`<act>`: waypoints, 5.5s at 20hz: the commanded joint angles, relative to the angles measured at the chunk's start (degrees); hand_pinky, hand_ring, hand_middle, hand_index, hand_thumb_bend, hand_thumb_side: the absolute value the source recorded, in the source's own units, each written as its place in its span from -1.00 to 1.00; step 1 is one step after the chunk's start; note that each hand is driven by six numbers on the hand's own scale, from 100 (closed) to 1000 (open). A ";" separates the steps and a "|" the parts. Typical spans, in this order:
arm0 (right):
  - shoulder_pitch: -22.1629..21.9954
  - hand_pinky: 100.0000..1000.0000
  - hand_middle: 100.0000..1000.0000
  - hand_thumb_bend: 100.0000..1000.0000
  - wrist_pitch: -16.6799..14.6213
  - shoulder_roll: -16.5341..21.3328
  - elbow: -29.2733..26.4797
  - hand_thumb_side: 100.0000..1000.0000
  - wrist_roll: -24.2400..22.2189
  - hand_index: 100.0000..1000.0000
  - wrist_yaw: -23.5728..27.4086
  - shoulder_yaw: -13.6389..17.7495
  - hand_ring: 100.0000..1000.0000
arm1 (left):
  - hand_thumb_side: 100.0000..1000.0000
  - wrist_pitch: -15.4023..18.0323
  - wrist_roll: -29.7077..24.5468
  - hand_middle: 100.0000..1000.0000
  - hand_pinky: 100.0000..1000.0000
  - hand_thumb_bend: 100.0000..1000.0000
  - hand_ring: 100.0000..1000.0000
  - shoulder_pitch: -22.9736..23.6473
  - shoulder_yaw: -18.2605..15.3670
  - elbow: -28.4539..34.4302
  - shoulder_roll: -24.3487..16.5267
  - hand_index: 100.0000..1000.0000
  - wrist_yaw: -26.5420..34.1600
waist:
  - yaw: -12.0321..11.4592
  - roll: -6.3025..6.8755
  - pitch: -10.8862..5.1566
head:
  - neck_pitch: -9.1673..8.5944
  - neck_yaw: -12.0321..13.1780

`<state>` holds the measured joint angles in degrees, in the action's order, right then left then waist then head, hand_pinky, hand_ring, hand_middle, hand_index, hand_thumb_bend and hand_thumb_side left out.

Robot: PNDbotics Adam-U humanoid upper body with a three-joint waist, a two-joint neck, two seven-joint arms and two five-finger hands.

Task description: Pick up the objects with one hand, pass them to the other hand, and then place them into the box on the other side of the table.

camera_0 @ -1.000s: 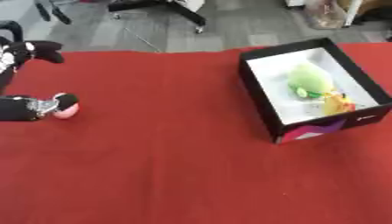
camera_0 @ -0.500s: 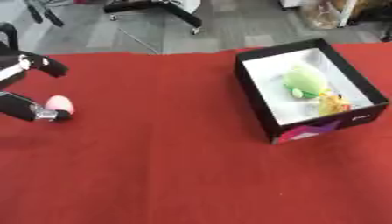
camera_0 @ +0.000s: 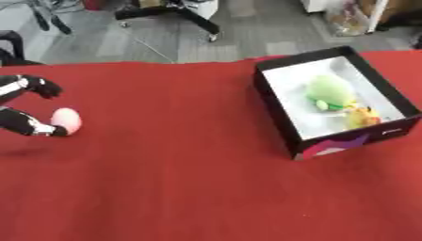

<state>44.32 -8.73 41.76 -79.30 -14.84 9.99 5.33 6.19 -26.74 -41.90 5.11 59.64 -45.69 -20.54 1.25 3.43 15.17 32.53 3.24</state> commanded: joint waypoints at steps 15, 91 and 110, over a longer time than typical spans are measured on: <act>1.35 0.67 0.69 -0.18 0.34 1.73 -1.37 -1.00 0.51 0.50 -0.72 0.66 0.70 | -0.62 -1.79 5.46 0.43 1.00 0.21 0.58 -3.86 -1.90 -7.75 2.08 0.64 -5.96 | 1.62 -0.01 0.98 | -1.81 2.50; 10.79 0.74 0.96 -0.23 3.84 -15.95 -5.72 -1.00 -5.05 0.74 -9.46 -7.52 0.90 | -0.75 2.78 6.85 0.05 1.00 -1.00 0.27 5.66 3.56 25.85 6.42 -0.01 7.61 | 0.00 -0.04 0.04 | -1.97 -3.12; 11.03 0.73 1.00 -0.26 4.20 -30.01 -1.48 -1.00 -9.67 0.77 -20.50 -12.27 0.94 | -0.55 0.73 8.30 -0.04 1.00 -1.00 0.17 9.71 6.69 39.09 11.67 -0.04 26.42 | -2.70 -0.54 -0.17 | -0.88 -8.69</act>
<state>54.40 -4.58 11.79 -80.39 -24.01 -10.26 -6.76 6.99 -18.79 -31.71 11.90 97.27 -33.28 4.44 -1.37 3.52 16.95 31.66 -5.12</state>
